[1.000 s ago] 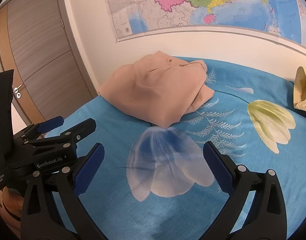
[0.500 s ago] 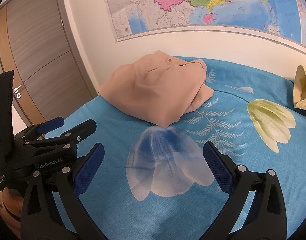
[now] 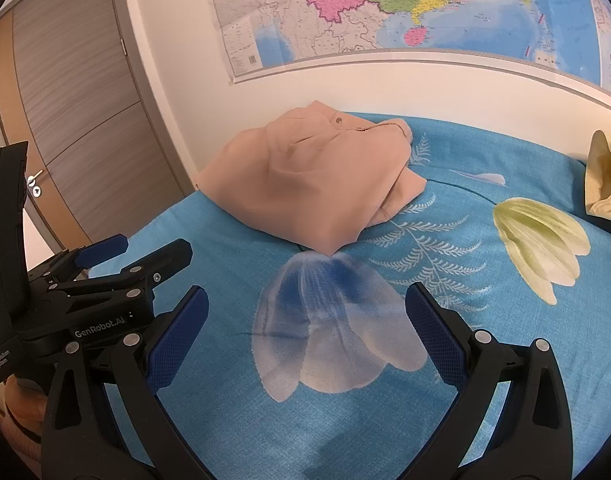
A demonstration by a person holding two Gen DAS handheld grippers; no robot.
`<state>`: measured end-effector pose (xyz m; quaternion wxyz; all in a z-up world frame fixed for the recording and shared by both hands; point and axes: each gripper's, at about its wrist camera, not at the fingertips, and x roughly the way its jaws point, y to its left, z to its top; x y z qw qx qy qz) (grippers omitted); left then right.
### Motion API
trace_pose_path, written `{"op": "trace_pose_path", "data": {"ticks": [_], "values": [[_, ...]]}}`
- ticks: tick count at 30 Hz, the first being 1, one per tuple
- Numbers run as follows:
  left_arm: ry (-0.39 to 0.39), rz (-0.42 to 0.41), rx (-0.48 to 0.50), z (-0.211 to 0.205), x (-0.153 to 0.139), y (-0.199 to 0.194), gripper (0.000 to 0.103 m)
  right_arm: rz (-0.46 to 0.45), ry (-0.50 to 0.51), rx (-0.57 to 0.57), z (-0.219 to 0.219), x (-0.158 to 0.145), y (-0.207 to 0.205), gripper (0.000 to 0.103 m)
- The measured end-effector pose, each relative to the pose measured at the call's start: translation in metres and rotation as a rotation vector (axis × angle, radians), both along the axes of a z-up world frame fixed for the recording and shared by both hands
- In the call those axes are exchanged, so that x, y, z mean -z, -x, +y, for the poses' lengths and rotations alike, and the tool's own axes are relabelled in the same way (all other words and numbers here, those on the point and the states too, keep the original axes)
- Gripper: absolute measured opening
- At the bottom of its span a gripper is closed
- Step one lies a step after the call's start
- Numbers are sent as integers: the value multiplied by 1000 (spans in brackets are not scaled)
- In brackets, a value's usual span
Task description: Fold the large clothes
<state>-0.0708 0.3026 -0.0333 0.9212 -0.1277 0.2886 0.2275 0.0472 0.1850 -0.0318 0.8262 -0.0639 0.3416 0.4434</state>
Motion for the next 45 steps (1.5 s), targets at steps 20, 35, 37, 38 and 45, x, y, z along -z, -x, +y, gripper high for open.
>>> {"op": "trace_pose_path", "data": {"ticks": [20,35,37,38,45], "values": [[-1,1,-3,-2,1,0,96,1,-2,-1,-1,-1,-1,97],[6,-3,-9,-4,-1,-1,96,-4,-5,-3,-2,-2,-3,97],[4,-5,-11,-4,0,0,96,-5,-3,-3,-2,-2,-3,97],[6,-5,-10,-4,0,0,96,-6,-1,-2,-2,-2,-3,97],[-4,-32,12,-6,0,2,96,-6,-1,-3,-2,-2,-3,97]]}}
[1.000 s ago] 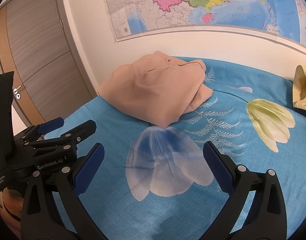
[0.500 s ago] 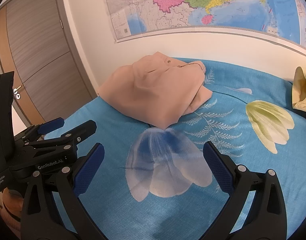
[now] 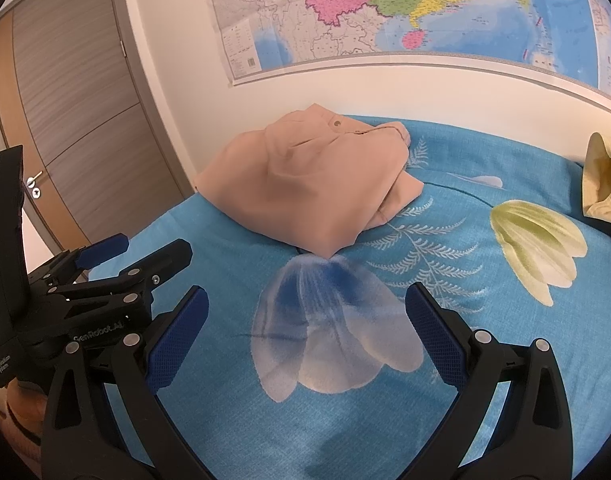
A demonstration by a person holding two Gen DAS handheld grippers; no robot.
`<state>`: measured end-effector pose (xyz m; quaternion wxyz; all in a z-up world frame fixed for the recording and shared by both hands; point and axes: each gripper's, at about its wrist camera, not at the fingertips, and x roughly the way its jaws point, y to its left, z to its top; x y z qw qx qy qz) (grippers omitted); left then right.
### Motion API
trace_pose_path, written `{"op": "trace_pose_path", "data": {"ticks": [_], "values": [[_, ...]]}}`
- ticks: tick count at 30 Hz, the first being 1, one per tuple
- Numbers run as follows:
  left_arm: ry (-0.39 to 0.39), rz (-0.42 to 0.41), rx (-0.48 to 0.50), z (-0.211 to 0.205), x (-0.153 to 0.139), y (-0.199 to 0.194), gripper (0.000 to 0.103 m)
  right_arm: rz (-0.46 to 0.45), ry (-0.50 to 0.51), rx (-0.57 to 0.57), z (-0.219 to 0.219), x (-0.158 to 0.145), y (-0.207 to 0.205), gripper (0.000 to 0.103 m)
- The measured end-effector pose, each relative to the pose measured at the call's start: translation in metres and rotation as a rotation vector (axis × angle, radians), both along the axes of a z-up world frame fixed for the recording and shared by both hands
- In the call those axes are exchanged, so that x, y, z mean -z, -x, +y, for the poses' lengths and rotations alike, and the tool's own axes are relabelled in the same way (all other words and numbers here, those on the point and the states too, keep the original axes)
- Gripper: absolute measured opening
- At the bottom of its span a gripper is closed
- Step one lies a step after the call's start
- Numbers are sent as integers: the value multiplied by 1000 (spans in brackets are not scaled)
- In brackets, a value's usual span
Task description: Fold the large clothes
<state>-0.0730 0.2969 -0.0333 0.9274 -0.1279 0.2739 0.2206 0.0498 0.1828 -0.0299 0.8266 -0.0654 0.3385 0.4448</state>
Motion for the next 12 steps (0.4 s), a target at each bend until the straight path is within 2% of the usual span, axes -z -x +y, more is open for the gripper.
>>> {"op": "trace_pose_path", "data": {"ticks": [3,7,12], "values": [[14,-3,6,0,1,1,96,0,2,0,1,0,0,97],[80,13,13,2,6,0,96,0,5,7,-3,-1,1,97],[96,15,45,-6,8,-4,96,-12,17,33,-15,0,6,97]]}}
